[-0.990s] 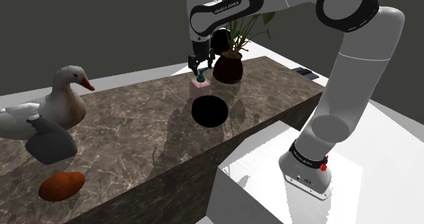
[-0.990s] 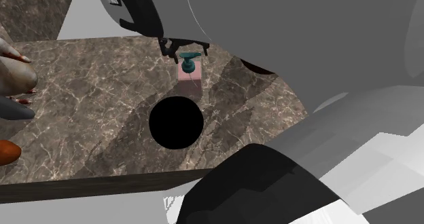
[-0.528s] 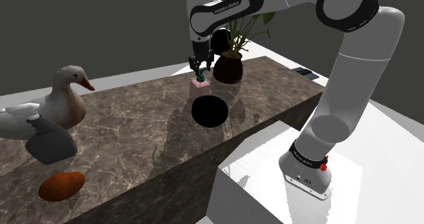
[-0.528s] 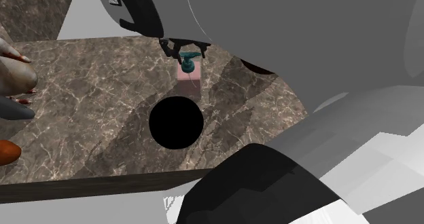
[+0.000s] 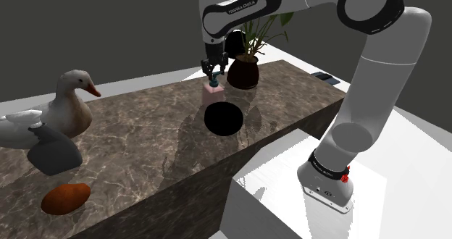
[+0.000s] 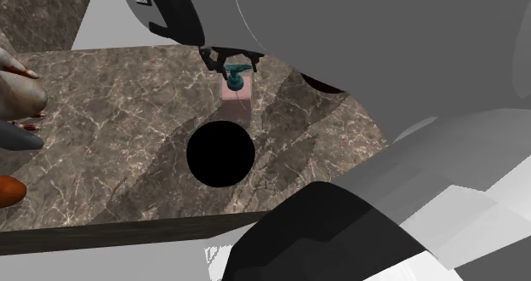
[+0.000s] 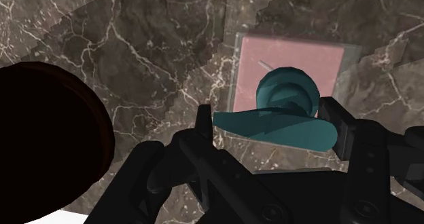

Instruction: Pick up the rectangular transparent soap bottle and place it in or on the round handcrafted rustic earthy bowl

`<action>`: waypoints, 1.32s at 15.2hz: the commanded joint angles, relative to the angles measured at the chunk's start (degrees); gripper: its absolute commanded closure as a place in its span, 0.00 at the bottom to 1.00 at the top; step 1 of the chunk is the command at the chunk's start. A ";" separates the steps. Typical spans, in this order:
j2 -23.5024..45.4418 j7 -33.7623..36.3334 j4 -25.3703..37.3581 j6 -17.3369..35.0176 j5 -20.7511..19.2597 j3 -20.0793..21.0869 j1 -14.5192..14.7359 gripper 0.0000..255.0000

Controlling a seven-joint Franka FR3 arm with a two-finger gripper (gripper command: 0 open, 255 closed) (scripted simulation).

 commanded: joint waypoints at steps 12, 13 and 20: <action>-2.40 -1.04 6.58 -8.88 0.66 0.15 0.05 1.00; -2.51 -1.12 7.21 -9.61 0.70 0.16 0.06 1.00; -2.94 -1.62 12.03 -14.84 0.86 0.22 0.13 1.00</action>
